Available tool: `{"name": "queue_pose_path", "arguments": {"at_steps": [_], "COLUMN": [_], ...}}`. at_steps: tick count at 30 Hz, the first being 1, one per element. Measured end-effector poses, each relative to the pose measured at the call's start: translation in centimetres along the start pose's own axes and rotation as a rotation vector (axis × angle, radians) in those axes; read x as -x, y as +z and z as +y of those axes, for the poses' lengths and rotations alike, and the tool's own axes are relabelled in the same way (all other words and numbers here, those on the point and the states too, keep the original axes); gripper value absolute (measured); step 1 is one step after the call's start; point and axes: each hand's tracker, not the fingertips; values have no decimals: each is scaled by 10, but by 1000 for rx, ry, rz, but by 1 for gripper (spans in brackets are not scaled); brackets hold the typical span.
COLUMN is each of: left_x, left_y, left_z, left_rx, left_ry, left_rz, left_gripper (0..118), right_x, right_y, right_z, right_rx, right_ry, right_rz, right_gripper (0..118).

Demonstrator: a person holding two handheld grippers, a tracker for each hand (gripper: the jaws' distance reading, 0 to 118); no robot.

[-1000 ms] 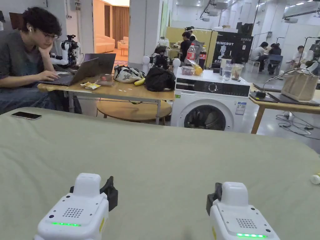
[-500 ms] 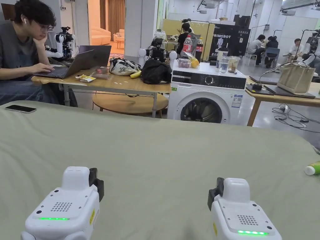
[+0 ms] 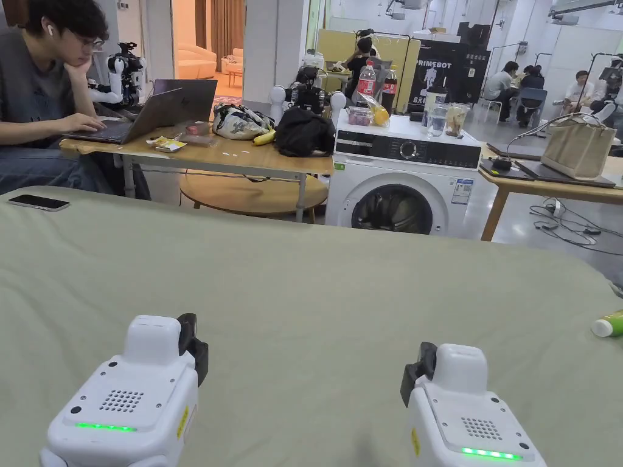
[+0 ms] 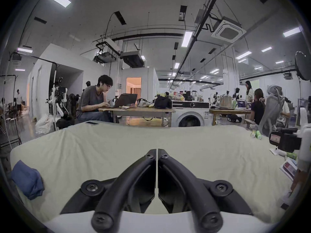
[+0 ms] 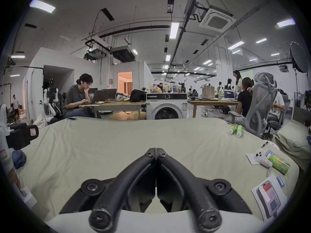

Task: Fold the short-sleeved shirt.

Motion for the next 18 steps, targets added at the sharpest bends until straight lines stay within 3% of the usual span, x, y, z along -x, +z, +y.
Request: {"name": "queue_pose_path", "arguments": {"at_steps": [18], "left_x": [7], "left_y": [-1], "left_z": [1], "left_rx": [30], "left_ry": [2], "left_rz": [23], "left_gripper": [0], "right_x": [0], "right_y": [-1], "right_z": [3], "right_rx": [-12], "right_ry": [33], "right_rz": [8], "right_gripper": [0]}}
